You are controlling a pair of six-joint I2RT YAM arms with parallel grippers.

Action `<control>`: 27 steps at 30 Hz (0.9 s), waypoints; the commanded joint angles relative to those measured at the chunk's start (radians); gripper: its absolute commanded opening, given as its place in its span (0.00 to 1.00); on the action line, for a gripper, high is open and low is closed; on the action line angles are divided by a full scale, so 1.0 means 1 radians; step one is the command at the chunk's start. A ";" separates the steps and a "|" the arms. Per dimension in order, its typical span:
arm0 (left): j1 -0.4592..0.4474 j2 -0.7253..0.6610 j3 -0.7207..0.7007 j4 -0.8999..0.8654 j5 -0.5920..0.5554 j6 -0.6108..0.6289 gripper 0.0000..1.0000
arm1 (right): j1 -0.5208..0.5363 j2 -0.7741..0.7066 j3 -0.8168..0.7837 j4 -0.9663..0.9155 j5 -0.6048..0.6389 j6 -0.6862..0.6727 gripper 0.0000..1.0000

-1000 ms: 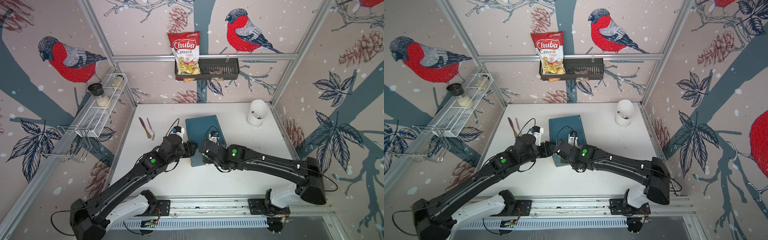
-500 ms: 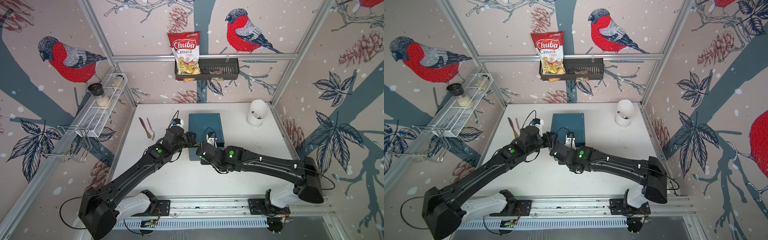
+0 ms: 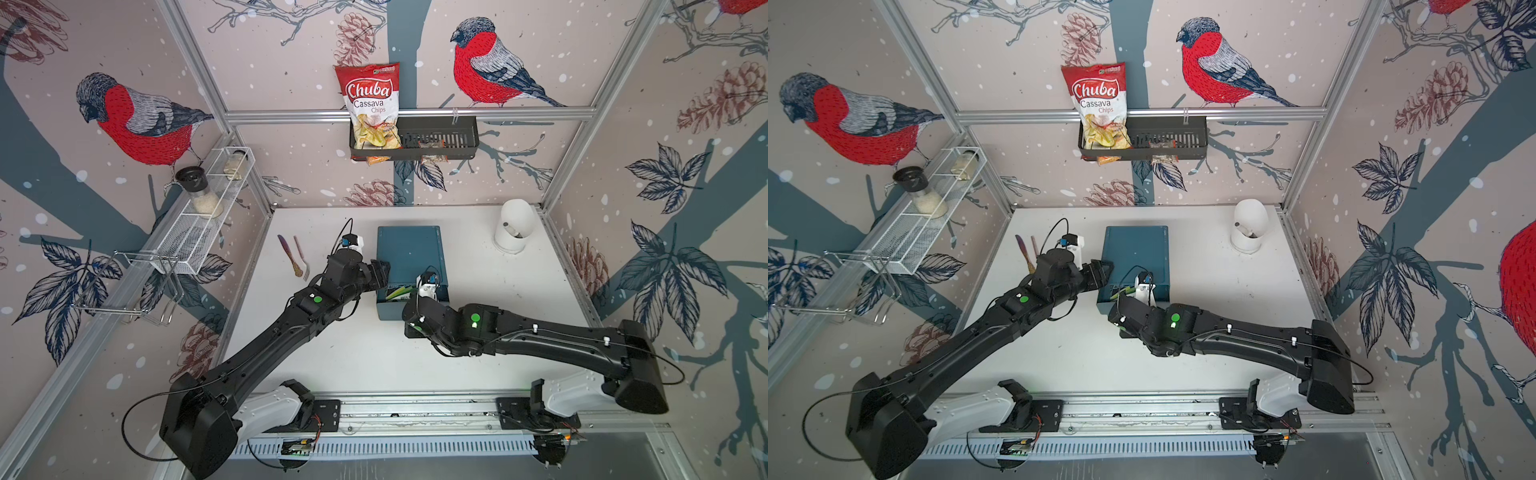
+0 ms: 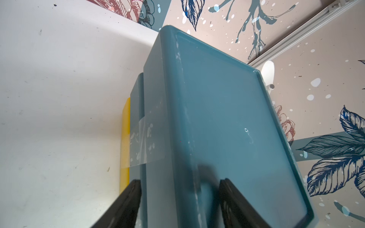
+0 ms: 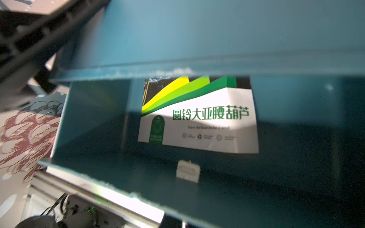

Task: Take the seed bags out of the drawer
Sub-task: Open the drawer in the storage box.

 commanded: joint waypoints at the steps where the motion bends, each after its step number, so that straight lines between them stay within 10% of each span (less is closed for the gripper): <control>1: 0.008 0.016 0.018 -0.177 -0.033 0.036 0.69 | 0.004 -0.021 -0.030 -0.041 -0.048 0.019 0.00; 27: 0.007 -0.107 -0.048 -0.157 0.045 -0.076 0.71 | 0.174 -0.189 -0.202 -0.035 0.010 0.168 0.00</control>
